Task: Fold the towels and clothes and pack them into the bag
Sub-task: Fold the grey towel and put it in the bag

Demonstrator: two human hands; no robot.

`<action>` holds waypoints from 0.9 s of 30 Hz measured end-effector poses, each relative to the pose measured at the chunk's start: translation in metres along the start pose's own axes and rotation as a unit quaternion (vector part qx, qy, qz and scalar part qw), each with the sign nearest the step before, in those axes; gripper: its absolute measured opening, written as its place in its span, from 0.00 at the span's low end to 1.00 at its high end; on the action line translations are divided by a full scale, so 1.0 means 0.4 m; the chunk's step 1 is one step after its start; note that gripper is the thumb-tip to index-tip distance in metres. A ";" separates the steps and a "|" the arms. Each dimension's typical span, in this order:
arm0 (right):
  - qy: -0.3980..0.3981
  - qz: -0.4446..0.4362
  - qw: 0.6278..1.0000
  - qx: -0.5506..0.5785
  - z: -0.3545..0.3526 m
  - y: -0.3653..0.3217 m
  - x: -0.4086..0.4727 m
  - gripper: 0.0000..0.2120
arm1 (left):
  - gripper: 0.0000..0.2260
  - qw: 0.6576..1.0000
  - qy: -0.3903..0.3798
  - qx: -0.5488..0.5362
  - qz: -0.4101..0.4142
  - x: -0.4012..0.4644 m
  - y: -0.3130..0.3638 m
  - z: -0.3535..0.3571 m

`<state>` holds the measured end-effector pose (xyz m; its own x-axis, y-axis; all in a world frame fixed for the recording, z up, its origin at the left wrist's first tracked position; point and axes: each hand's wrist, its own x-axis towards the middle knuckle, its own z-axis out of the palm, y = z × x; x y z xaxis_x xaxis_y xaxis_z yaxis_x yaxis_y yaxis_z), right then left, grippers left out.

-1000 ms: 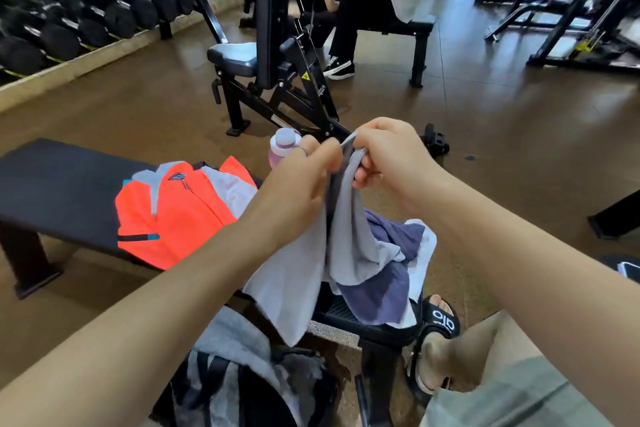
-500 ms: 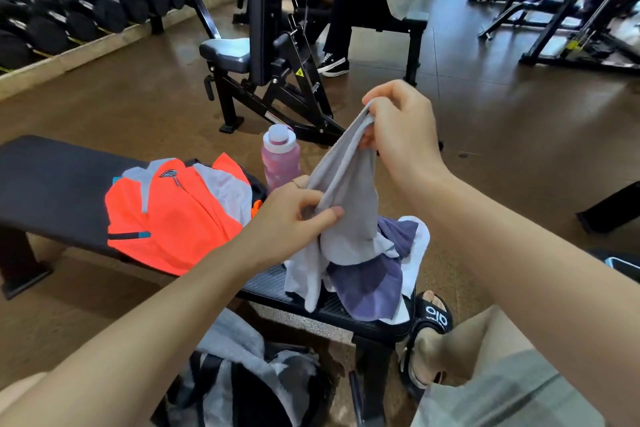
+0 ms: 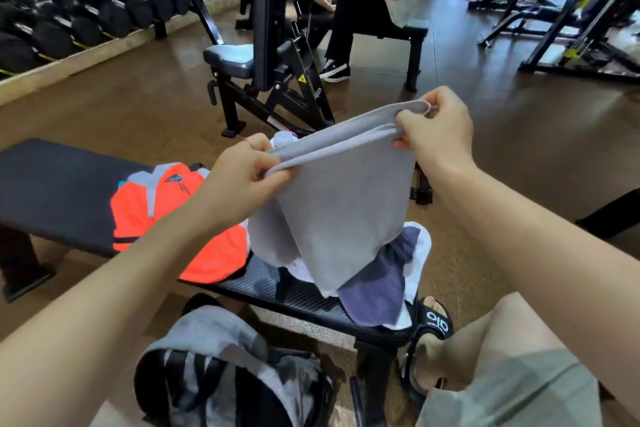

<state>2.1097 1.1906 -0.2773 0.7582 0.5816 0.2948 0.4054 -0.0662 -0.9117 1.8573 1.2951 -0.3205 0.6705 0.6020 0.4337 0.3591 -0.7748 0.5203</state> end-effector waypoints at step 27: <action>-0.034 0.135 0.989 -0.058 -0.065 0.114 -0.003 0.05 | 0.14 0.990 -0.043 0.126 0.054 -0.025 -0.050 -0.005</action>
<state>2.1405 1.1656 -0.3119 0.8124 0.5826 0.0227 0.2522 -0.3160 -0.9146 1.8423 1.3049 -0.3336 0.7629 0.5026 0.4066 0.4255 -0.8639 0.2695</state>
